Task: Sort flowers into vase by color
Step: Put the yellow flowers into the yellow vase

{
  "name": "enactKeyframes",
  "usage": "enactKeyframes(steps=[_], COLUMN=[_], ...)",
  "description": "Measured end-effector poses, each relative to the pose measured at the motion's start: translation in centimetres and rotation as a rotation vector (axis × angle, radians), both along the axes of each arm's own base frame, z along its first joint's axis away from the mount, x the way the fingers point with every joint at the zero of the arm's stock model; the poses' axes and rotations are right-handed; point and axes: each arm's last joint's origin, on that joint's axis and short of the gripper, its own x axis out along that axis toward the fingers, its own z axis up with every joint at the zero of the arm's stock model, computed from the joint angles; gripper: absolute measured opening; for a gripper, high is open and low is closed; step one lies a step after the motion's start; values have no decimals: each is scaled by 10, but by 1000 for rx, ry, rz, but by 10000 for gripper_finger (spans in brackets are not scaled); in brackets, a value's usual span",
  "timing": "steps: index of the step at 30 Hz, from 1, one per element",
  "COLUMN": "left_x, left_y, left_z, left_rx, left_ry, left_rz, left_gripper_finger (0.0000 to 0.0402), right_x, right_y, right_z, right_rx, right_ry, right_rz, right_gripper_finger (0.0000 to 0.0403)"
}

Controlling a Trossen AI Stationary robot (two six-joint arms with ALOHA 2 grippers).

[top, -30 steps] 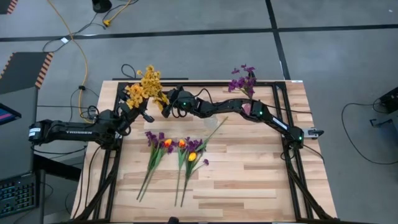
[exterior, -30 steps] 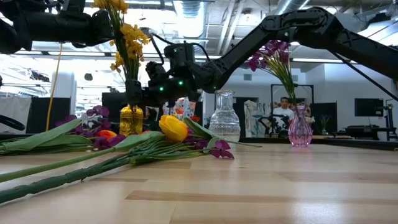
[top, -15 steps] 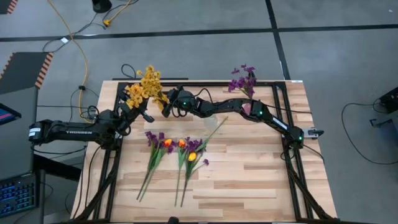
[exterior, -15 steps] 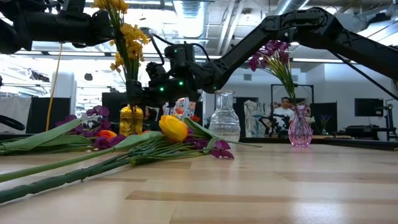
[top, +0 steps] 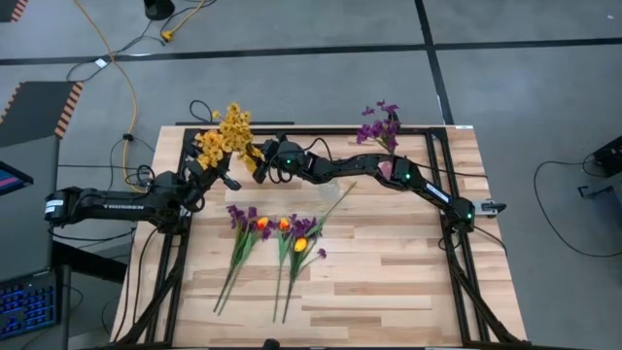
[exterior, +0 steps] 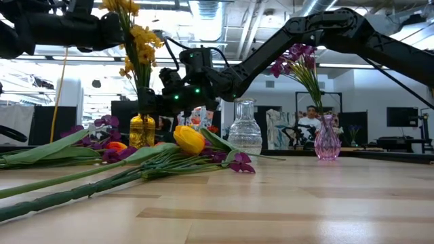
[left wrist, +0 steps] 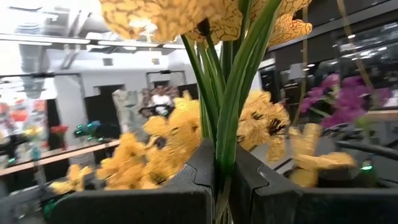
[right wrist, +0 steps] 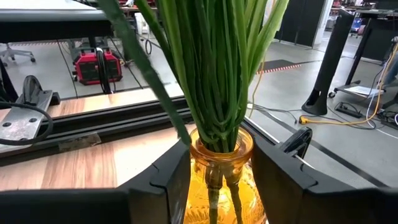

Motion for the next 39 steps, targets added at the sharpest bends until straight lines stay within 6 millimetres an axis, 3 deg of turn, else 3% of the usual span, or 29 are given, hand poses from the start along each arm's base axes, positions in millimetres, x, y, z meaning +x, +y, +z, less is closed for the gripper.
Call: enactKeyframes(steps=[4, 25, 39], left_x=[-1, 3, 4], left_y=[1, 7, 10], left_z=[0, -5, -10], left_rx=[-18, -11, -105], left_ry=[3, 41, 22], left_rz=[61, 41, 90], left_gripper_finger=[0, 0, 0], right_x=[0, 2, 2], right_y=[0, 6, 7], right_z=[0, 0, 0], right_rx=[0, 0, 1], right_ry=[0, 1, 0], right_rz=[0, 5, 5], right_gripper_finger=[186, 187, 187])
